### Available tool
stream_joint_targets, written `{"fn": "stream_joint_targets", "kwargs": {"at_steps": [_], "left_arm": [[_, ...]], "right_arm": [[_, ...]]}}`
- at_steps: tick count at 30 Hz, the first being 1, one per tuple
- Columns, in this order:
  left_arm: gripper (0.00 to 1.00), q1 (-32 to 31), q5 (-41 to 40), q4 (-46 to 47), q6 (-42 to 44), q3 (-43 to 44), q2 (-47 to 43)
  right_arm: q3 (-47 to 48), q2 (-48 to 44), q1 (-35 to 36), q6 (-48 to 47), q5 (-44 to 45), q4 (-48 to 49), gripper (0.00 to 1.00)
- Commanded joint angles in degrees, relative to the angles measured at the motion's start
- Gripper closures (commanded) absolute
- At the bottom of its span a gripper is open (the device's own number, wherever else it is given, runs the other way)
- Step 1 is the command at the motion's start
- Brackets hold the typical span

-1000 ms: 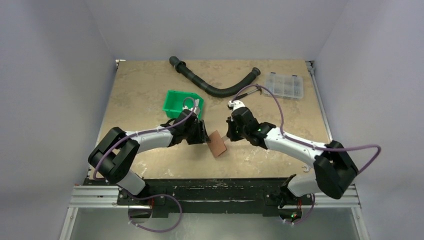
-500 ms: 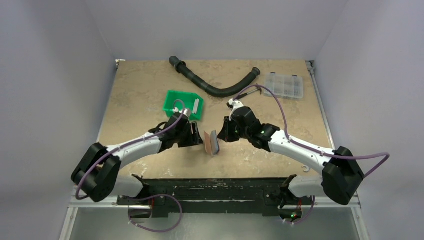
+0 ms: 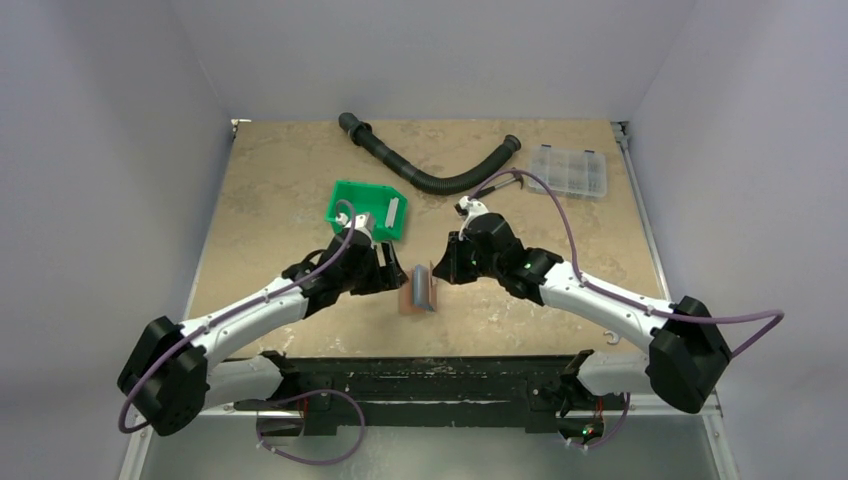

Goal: Put the credit cards into the card holder
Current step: Open the card holder at the center of the board.

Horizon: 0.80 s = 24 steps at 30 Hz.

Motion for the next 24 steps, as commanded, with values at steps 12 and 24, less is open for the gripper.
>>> {"fn": "stream_joint_targets", "kwargs": {"at_steps": [12, 24], "left_arm": [[0.31, -6.6, -7.7, 1.0, -0.3, 5.8, 8.7], [0.35, -6.6, -6.3, 2.8, -1.2, 5.1, 12.9]], "right_arm": [[-3.4, -3.1, 0.2, 1.7, 2.4, 1.5, 1.0], [-9.9, 1.8, -6.6, 5.0, 11.6, -5.2, 1.0]]}}
